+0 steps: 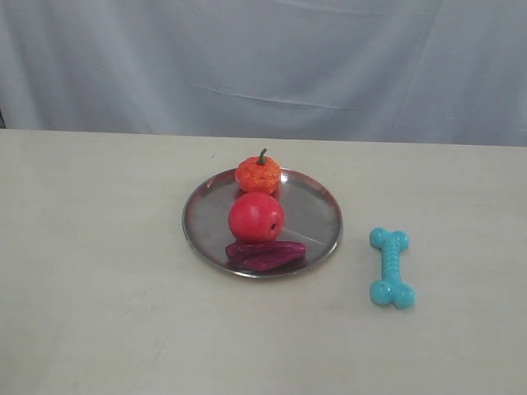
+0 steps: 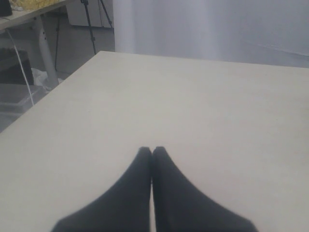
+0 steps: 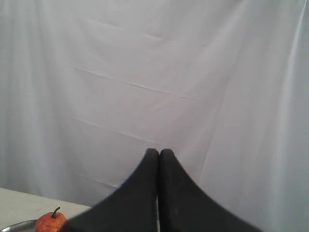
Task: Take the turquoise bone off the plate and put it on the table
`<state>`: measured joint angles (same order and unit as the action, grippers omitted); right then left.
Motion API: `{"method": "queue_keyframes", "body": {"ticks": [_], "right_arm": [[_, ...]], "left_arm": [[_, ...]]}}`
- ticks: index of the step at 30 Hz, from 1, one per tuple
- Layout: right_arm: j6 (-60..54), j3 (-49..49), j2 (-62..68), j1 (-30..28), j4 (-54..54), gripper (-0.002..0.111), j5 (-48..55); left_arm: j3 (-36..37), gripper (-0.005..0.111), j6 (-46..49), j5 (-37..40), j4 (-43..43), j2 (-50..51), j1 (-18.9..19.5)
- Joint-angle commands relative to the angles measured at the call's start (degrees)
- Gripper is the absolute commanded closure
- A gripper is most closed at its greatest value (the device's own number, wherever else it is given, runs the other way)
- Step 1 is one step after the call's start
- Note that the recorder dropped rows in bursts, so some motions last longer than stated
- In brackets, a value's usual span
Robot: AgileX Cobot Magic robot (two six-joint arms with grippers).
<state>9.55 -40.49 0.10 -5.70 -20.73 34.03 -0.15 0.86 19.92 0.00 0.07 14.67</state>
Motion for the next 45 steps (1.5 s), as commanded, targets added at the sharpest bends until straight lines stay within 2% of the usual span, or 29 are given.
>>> {"method": "queue_keyframes", "body": {"ticks": [1, 6, 10, 19, 32, 45], "right_arm": [[1.5, 6.3, -0.1, 0.0, 0.3, 0.109, -2.2], [7.6, 17.6, -0.1, -0.4, 1.4, 0.109, -12.0], [7.8, 24.0, -0.1, -3.5, 5.3, 0.109, -20.0], [7.8, 30.6, -0.1, -14.0, 7.8, 0.109, -22.2], [-3.3, 33.3, -0.1, -14.2, 7.6, 0.109, -21.9], [-6.9, 33.3, -0.1, -14.2, 4.6, 0.109, -22.0]], "left_arm": [[0.1, 0.107, -0.2, -0.3, 0.0, -0.1, 0.0], [0.1, 0.107, -0.2, -0.3, 0.0, -0.1, 0.0], [0.1, 0.107, -0.2, -0.3, 0.0, -0.1, 0.0], [0.1, 0.107, -0.2, -0.3, 0.0, -0.1, 0.0], [0.1, 0.107, -0.2, -0.3, 0.0, -0.1, 0.0], [0.1, 0.107, -0.2, -0.3, 0.0, -0.1, 0.0]]}}
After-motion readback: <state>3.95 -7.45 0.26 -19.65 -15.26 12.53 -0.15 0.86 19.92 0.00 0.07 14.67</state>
